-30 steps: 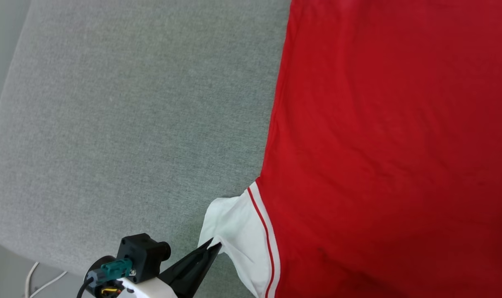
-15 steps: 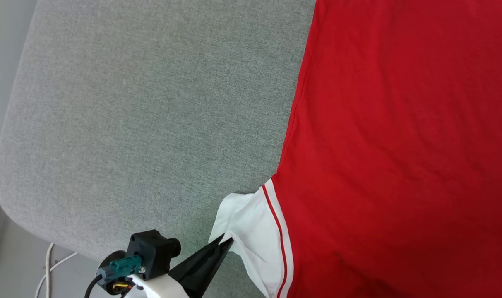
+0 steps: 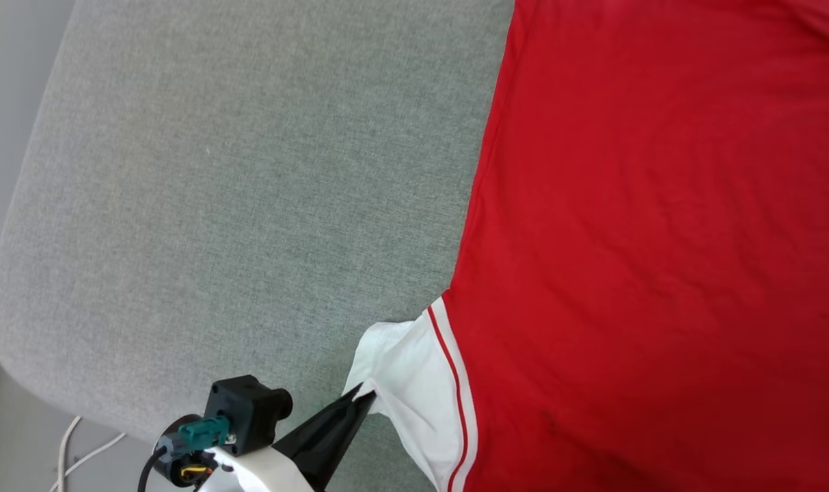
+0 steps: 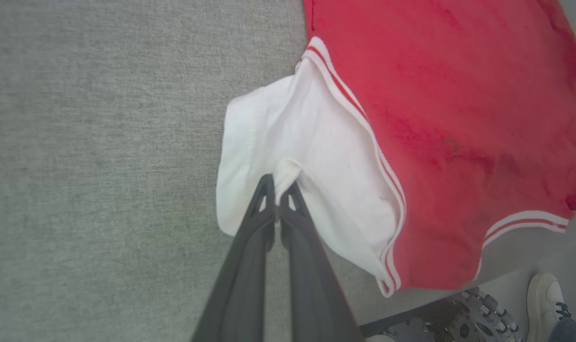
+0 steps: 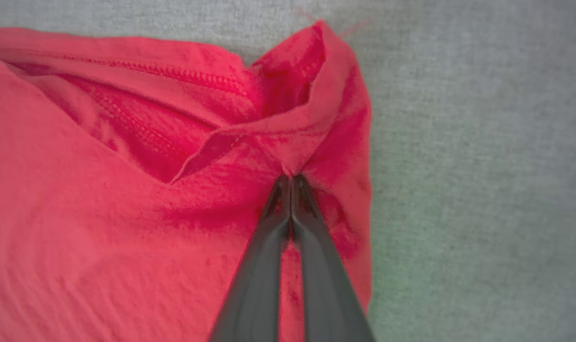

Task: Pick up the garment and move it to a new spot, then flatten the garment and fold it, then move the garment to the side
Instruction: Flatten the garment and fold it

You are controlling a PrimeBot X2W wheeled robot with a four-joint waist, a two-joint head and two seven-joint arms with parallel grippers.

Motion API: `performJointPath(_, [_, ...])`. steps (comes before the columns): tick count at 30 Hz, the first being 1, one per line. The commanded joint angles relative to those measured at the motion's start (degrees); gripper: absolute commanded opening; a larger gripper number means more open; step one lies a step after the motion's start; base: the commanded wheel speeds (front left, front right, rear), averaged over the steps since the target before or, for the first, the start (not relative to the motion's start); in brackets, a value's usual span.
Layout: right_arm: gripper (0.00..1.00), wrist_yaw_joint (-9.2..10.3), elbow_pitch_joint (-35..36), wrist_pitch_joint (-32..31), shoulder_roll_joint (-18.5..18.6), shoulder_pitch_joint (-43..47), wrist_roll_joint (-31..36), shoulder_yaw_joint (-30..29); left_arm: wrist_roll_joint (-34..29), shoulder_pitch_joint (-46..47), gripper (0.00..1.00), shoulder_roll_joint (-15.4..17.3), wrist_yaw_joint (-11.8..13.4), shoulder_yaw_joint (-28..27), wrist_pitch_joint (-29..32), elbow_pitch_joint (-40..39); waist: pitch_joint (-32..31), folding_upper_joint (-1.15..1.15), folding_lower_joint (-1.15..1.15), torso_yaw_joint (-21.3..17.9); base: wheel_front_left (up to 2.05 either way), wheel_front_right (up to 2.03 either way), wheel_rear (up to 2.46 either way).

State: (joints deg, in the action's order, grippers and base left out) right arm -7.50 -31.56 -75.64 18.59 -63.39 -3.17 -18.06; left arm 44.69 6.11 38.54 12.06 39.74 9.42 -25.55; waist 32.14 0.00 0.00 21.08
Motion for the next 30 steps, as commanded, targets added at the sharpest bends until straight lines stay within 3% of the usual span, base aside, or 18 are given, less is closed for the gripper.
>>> performJointPath(1, [0.0, 0.02, -1.0, -0.3, 0.3, 3.2, -0.4, 0.2, 0.3, -0.4, 0.0, 0.2, 0.2, -0.4, 0.1, 0.4, -2.1, 0.0, 0.0, -1.6, 0.0, 0.0, 0.0])
performJointPath(12, [0.0, 0.02, 3.8, 0.6, 1.8, 20.4, -11.9, 5.9, 3.2, -4.0, 0.0, 1.2, 0.7, -1.1, -0.6, 5.6, -14.6, 0.0, 0.0, -8.8, 0.0, 0.0, 0.0])
performJointPath(22, [0.0, 0.02, 19.4, 1.6, 2.2, 40.4, -24.1, 7.7, 5.5, -7.8, 0.0, 0.9, 1.1, -2.0, -2.9, 9.0, -22.0, 0.0, 0.0, -13.8, 0.0, 0.0, 0.0])
performJointPath(30, [0.0, 0.02, 32.4, 2.2, -0.3, 54.6, -28.2, 3.3, 6.5, -8.6, 0.0, -0.4, 1.4, -2.7, -4.9, 10.4, -24.1, 0.0, 0.0, -15.5, 0.0, 0.0, 0.0])
